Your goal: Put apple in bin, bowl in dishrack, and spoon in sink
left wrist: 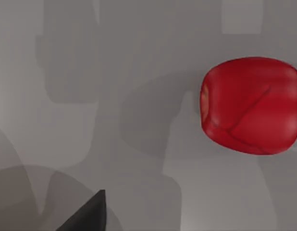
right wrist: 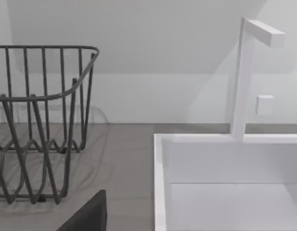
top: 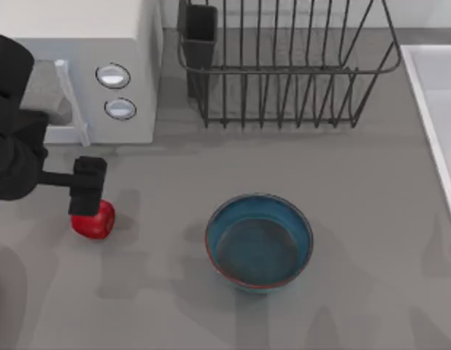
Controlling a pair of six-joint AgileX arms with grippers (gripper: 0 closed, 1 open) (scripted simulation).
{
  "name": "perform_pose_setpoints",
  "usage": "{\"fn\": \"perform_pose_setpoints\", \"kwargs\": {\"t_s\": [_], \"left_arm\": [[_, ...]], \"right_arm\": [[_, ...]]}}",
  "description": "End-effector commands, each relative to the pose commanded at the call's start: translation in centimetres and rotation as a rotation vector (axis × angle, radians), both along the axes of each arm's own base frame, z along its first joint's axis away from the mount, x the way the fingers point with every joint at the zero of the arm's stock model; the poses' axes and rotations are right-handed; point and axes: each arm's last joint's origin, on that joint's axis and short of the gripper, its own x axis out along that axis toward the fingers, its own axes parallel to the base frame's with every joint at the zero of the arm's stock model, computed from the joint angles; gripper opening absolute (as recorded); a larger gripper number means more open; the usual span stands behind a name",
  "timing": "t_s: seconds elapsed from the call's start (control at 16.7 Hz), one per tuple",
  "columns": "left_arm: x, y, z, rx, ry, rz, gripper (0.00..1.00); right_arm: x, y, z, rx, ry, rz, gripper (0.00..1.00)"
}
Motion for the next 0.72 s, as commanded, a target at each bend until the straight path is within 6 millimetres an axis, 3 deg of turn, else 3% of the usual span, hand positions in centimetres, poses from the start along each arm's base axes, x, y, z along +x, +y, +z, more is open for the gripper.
{"fn": "perform_pose_setpoints", "kwargs": {"t_s": [0.24,0.42,0.72], "left_arm": [[4.1,-2.7,-2.4,0.061,0.234,-0.033,1.00],[6.4,-4.0,-3.5,0.087,0.312,-0.040,1.00],[7.3,-4.4,-3.7,0.092,0.322,-0.037,1.00]], "right_arm": [[0.0,0.0,0.0,0.000,0.000,0.000,1.00],[0.0,0.0,0.0,0.000,0.000,0.000,1.00],[0.0,0.0,0.0,0.000,0.000,0.000,1.00]]}}
